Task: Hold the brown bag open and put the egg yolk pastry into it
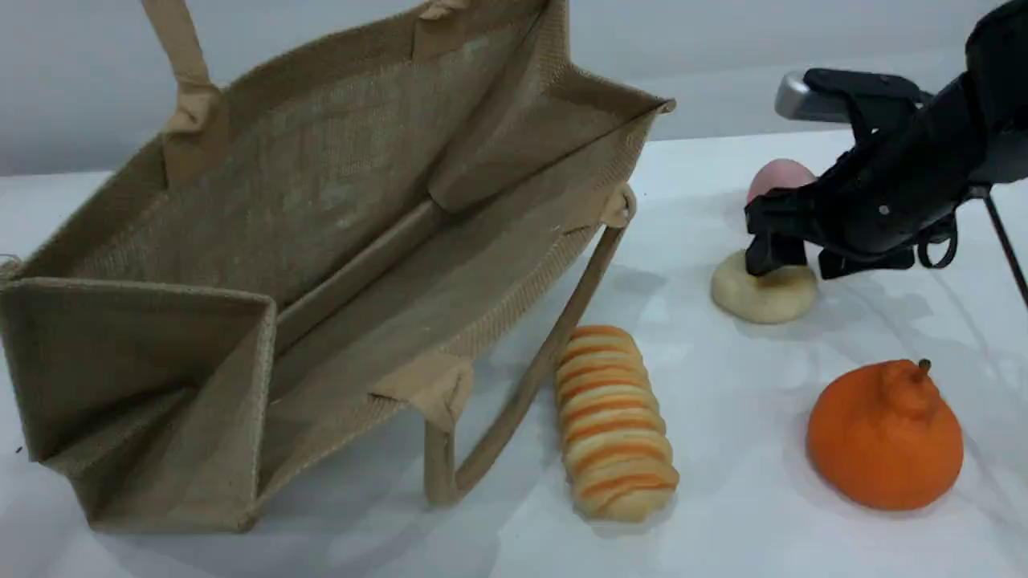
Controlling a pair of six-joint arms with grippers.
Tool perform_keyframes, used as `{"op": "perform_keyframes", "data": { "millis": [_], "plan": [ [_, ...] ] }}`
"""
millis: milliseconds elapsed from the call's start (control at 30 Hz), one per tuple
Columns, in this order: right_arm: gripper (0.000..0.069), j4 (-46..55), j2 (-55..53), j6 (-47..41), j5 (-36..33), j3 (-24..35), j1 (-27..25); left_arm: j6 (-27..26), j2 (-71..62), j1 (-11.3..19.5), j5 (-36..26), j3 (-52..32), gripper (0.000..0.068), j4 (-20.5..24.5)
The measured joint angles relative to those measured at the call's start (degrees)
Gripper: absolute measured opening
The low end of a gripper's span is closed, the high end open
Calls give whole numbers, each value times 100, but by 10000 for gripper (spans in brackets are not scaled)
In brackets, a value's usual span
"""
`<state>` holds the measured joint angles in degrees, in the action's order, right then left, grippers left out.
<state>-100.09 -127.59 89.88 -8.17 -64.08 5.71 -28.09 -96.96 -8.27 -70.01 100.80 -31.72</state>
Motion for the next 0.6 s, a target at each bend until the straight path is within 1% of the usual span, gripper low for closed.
{"op": "perform_keyframes", "data": {
  "millis": [200,233,300,367,500,533,600],
  "plan": [
    [479,-1,-97,12,-399,0,0,4,0,0,0,0,82,0],
    [472,6,-101,12,-463,0,-5,4,0,0,0,0,82,0],
    [437,6,-107,12,-622,0,-5,4,0,0,0,0,82,0],
    [353,12,-107,12,-663,0,-5,4,0,0,0,0,82,0],
    [132,17,-81,12,-697,19,-5,4,0,0,0,0,82,0],
    [109,29,-51,12,-652,23,-5,4,0,0,0,0,82,0],
    [99,41,56,12,-476,61,1,4,0,0,6,0,82,0]
  ]
}}
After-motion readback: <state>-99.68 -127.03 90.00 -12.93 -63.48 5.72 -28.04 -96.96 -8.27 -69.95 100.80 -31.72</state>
